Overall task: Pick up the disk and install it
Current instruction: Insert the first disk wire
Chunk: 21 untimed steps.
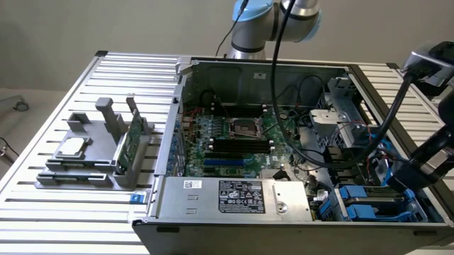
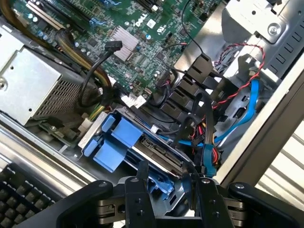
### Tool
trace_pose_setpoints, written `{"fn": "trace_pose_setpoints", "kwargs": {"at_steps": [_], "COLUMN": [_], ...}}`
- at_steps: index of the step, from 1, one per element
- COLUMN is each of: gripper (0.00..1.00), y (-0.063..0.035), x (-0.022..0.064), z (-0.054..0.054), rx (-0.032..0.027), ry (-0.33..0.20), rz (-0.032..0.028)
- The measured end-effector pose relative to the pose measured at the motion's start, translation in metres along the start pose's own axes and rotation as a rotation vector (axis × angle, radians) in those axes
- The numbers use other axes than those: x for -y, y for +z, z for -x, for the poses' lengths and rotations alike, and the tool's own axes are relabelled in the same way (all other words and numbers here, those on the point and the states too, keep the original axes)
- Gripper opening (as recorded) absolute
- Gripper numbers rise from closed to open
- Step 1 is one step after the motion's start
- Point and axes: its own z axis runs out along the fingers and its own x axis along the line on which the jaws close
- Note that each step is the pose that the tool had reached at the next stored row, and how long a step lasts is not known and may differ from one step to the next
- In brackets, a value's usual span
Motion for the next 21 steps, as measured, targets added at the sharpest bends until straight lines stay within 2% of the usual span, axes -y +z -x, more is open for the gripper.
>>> {"fn": "trace_pose_setpoints", "kwargs": {"at_steps": [14,16,17,21], "gripper": [0.42,0.4,0.33,0.33], "y": [0.0,0.0,0.0,0.0], "x": [0.0,0.0,0.0,0.0], "z": [0.0,0.0,0.0,0.0], "rx": [0.0111,0.0126,0.0134,0.0165], "ry": [0.238,0.273,0.289,0.356], "rz": [-0.0157,-0.018,-0.0191,-0.0236]}}
